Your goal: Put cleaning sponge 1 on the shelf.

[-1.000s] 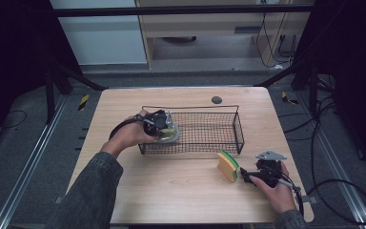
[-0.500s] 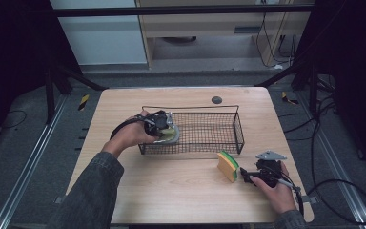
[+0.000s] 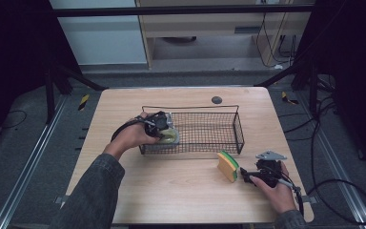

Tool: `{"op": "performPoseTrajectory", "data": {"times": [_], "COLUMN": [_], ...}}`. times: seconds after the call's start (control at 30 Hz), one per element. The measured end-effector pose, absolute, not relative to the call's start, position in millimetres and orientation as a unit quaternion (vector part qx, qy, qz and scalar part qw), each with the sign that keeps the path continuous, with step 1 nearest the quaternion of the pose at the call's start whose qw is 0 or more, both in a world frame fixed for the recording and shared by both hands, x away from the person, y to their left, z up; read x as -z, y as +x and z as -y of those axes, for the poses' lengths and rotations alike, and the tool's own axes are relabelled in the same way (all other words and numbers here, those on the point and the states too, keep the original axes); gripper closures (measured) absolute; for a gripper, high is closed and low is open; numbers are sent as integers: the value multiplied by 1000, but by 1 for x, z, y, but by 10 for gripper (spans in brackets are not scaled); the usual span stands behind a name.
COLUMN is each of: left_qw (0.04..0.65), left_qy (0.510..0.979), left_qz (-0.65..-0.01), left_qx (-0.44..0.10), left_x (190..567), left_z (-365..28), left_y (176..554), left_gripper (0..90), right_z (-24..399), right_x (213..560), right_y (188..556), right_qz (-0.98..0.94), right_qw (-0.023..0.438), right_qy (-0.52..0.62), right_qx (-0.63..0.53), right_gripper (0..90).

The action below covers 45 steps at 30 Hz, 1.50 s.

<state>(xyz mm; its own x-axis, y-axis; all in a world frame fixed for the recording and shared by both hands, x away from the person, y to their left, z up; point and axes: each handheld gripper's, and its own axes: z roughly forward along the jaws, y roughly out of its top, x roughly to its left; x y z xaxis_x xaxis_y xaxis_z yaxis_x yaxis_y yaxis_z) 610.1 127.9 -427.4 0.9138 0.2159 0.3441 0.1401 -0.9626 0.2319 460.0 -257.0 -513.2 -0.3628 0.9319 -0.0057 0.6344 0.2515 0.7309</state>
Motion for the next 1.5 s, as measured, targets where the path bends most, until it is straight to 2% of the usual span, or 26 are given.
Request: {"op": "performPoseTrajectory", "data": {"times": [0.63,0.87,0.97,1.13,1.37,1.5], "left_qw": [165,179,182,232,278,297], "left_qy": [955,943,937,918,888,881], "left_qz": [-114,-155,-177,-228,-283,-293], "left_qx": [-217,-232,-239,-228,-231,-225], "left_x": [387,376,375,372,371,378], "left_z": [-134,-141,-147,-164,-197,-218], "left_y": [592,579,572,562,538,523], "left_gripper": [520,349,220,102,66,68], "right_z": [257,257,257,257,257,257], "right_x": [513,513,513,513,513,513], "right_y": [460,460,460,460,460,460], "right_qz": [-758,-758,-758,-758,-757,-757], "right_qw": [228,227,227,227,228,229], "right_qy": [516,516,517,517,517,517], "right_qx": [-327,-327,-327,-327,-327,-326], "right_gripper": [37,37,37,37,37,37]}}
